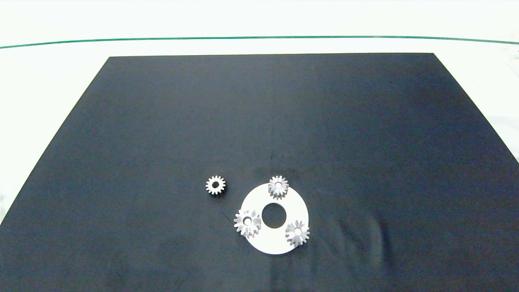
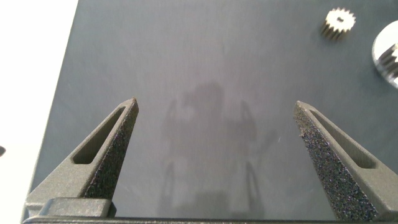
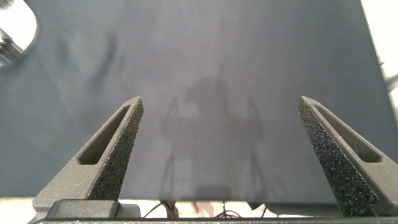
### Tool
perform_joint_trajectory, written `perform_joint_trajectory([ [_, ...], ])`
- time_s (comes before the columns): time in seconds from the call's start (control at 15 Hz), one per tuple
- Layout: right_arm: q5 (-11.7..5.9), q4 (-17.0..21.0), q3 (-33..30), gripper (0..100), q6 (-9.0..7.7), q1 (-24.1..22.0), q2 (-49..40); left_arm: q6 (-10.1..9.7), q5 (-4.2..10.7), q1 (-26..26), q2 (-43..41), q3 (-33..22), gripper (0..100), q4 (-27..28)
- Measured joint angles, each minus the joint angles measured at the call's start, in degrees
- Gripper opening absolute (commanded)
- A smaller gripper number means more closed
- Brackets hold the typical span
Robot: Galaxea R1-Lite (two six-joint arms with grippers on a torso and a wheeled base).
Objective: Remove an incorrectly installed larger gear and replace it with the correct smaller gear
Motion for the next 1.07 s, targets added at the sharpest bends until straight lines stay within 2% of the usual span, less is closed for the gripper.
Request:
perform_joint_trajectory([
  [0.13,0.55,2.0,-9.0,100,-0.96,0.8,7.3,3.93,-0.11,-0.3,9.3,-8.6,100,1.7],
  [0.27,0.93,3.6,-19.4,100,-3.24,2.6,16.7,7.72,-0.13,-2.6,19.5,-17.6,100,2.9],
  [0.4,1.13,6.2,-29.6,100,-7.0,4.8,26.5,10.18,-0.09,-9.8,29.7,-29.3,100,8.2],
  [0.53,1.41,8.6,-36.6,100,-10.85,6.9,35.5,11.28,0.0,-19.3,39.1,-39.3,100,17.4],
  [0.67,1.69,9.1,-40.3,100,-12.62,10.1,41.6,11.23,0.44,-27.8,47.4,-44.1,100,21.0],
  [0.73,1.78,9.0,-41.2,100,-12.98,11.1,43.4,10.78,1.49,-31.3,51.7,-45.5,100,20.9],
  [0.87,2.13,7.9,-42.2,100,-13.14,11.7,45.6,8.35,4.77,-37.3,59.8,-46.9,100,18.1],
  [1.0,2.18,7.7,-42.5,100,-13.53,11.9,46.6,5.99,6.73,-42.5,67.2,-48.1,100,16.4],
  [1.07,2.24,7.6,-42.5,100,-13.58,11.9,46.8,5.19,7.24,-44.6,70.7,-49.2,100,15.9],
])
